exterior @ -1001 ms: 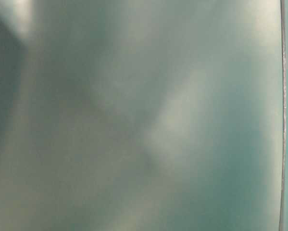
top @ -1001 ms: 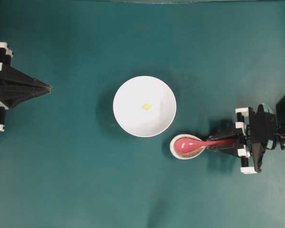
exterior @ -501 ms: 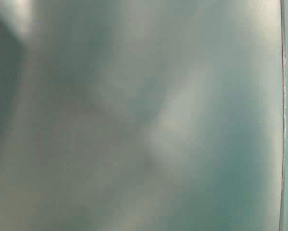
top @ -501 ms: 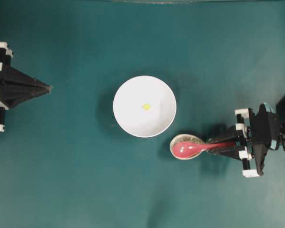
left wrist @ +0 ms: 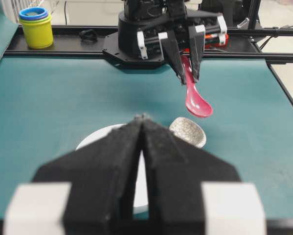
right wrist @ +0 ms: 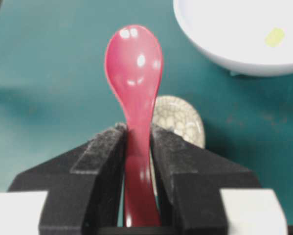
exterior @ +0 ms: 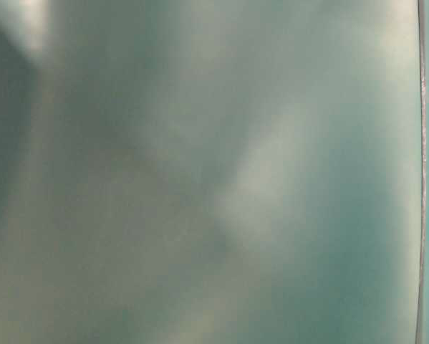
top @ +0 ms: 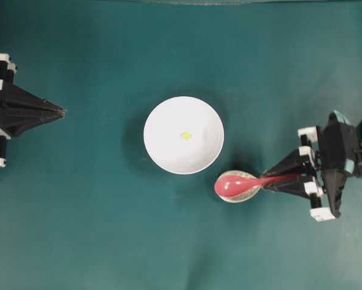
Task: Scoop the yellow hexagonal prism block from the bowl with a spoon using the right arm.
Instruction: 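Lift the spoon and carry its bowl over the white bowl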
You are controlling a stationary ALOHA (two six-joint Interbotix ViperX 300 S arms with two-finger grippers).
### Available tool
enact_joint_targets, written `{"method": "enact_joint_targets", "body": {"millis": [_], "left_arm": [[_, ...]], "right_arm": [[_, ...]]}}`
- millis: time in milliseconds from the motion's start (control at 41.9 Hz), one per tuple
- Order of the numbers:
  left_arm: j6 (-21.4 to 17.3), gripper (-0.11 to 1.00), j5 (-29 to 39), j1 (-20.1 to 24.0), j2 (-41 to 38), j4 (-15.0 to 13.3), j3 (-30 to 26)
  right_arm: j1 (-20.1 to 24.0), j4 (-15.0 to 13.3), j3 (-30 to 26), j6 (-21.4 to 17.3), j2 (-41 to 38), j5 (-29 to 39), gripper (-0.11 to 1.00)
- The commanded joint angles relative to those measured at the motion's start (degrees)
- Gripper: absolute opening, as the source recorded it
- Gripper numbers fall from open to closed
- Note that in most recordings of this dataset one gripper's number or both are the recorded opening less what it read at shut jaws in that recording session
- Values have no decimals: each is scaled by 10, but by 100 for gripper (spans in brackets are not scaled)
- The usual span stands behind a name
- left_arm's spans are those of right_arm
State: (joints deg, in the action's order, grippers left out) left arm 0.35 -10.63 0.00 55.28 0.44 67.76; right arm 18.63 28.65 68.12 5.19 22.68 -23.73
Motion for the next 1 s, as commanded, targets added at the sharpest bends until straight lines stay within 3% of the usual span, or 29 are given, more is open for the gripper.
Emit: {"method": "enact_joint_targets", "body": {"millis": [0, 310, 644, 858, 978], "left_arm": [[-4, 0, -3, 0, -4, 2, -9], [-7, 0, 0, 0, -4, 4, -9], [-7, 0, 6, 0, -4, 4, -9], [-7, 0, 6, 0, -3, 4, -9], [-7, 0, 6, 0, -3, 4, -9]], "right_arm": [[-36, -2, -40, 4, 28, 76, 23], [-164, -5, -163, 5, 27, 308, 23], [-268, -18, -304, 0, -55, 522, 23], [-297, -55, -392, -16, -124, 632, 23], [-299, -98, -433, -46, -157, 692, 23]]}}
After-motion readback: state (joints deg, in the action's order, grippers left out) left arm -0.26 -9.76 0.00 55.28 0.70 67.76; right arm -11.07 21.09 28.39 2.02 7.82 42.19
